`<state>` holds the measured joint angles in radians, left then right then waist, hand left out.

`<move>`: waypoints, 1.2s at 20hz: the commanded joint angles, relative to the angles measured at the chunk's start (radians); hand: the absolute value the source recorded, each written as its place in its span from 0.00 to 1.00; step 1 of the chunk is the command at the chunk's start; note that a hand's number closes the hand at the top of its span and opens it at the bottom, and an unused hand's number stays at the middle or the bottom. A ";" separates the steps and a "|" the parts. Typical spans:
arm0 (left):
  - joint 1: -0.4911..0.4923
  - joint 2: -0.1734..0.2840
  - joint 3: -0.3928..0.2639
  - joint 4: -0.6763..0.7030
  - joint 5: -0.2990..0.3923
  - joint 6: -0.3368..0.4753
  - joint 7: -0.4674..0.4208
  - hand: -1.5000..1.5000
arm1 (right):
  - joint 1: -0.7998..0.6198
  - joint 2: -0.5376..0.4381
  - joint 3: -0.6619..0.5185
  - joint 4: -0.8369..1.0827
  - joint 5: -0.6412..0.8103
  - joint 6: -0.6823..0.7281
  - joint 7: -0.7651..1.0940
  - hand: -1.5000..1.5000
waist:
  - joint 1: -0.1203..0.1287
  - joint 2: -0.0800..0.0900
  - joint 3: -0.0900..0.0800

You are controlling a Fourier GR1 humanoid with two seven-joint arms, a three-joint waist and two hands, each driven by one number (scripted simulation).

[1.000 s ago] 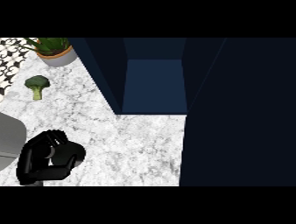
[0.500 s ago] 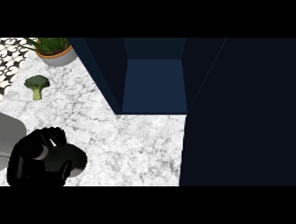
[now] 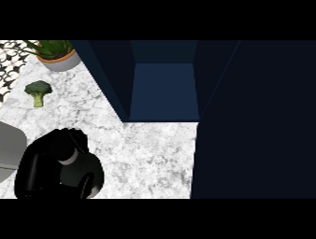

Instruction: Pick up the wine, place it into the cabinet and close the cabinet

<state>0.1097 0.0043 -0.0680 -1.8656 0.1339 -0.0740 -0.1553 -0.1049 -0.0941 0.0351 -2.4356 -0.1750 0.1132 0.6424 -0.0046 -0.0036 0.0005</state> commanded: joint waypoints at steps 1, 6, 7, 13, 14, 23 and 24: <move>-0.045 -0.004 -0.064 -0.015 0.000 0.048 0.099 1.00 | 0.018 -0.025 -0.068 -0.136 -0.142 0.004 0.070 0.00 | -0.003 0.002 0.000; -0.180 -0.004 -0.255 -0.028 -0.030 0.261 0.139 1.00 | 0.069 -0.015 -0.061 -0.040 -0.097 0.062 -0.064 0.00 | -0.004 0.003 0.000; -0.162 -0.004 -0.252 -0.027 -0.006 0.241 0.127 1.00 | 0.030 -0.037 -0.098 -0.107 -0.138 0.027 0.042 0.00 | -0.004 0.002 0.000; -0.383 -0.004 -0.394 0.005 -0.026 0.508 0.278 1.00 | 0.024 -0.009 -0.066 -0.113 -0.124 0.021 0.034 0.00 | -0.013 0.002 0.000; -0.352 -0.004 -0.414 0.017 -0.010 0.532 0.230 1.00 | 0.031 0.032 -0.007 -0.105 -0.056 -0.006 0.022 0.00 | -0.007 0.002 0.000; -0.576 -0.004 -0.401 0.155 -0.032 0.676 0.283 1.00 | 0.065 0.015 -0.048 -0.115 -0.091 0.036 -0.005 0.00 | -0.007 0.002 0.000; -0.566 -0.004 -0.420 0.154 -0.052 0.685 0.273 1.00 | 0.048 -0.004 -0.057 -0.102 -0.093 0.042 0.017 0.00 | -0.004 0.002 0.000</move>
<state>-0.4114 0.0002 -0.4794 -1.7452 0.0922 0.5740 0.1157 -0.0856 -0.0892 -0.0019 -2.4262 -0.1899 0.1563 0.6117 -0.0117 -0.0014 0.0004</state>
